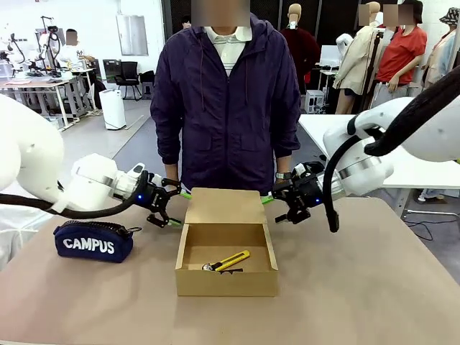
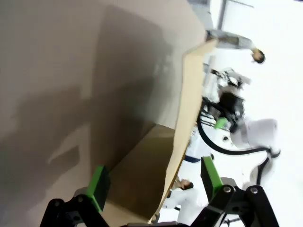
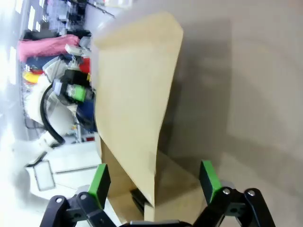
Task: Pack the items into the box.
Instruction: Close the Mailer Box.
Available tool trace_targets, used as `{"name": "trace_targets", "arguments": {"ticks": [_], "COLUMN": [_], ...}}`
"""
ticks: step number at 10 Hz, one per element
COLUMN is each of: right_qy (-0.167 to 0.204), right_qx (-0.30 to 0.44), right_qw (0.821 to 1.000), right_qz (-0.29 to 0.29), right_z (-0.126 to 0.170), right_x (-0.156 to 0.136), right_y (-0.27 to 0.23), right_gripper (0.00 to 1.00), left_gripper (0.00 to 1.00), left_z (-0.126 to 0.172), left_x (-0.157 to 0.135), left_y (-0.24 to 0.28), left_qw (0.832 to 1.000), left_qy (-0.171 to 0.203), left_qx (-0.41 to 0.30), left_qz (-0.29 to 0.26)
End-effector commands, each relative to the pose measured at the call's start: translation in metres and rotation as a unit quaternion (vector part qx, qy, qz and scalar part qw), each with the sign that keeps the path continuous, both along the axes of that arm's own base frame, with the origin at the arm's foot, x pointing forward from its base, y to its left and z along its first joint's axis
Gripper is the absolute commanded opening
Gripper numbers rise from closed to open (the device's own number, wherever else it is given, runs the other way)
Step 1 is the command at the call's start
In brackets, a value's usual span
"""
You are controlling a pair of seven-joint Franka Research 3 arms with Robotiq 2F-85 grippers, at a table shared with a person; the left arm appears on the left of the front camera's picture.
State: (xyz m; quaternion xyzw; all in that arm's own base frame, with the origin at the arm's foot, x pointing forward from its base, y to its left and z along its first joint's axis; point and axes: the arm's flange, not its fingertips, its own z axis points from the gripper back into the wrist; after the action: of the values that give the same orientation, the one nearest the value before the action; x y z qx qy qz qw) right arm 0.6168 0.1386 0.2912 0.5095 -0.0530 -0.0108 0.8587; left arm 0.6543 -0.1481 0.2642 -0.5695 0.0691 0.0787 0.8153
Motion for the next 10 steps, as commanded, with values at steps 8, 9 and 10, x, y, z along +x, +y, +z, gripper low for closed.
{"name": "trace_targets", "arguments": {"ticks": [8,9,10], "right_qy": [0.007,0.008,0.002], "right_qx": [0.12,0.128,0.13], "right_qw": [0.993,0.992,0.992], "right_qz": [-0.002,0.003,0.002], "right_z": [-0.019,-0.018,-0.016], "right_x": [0.013,0.012,0.011], "right_y": [0.015,0.014,0.012], "right_gripper": [0.67,0.67,0.67], "left_gripper": [0.68,0.68,0.68], "left_z": [-0.008,-0.004,0.0], "left_x": [0.0,-0.001,-0.002], "left_y": [-0.016,-0.016,-0.017], "left_qw": [0.986,0.985,0.983], "left_qy": [-0.05,-0.057,-0.06], "left_qx": [-0.136,-0.138,-0.145], "left_qz": [-0.082,-0.087,-0.093]}}
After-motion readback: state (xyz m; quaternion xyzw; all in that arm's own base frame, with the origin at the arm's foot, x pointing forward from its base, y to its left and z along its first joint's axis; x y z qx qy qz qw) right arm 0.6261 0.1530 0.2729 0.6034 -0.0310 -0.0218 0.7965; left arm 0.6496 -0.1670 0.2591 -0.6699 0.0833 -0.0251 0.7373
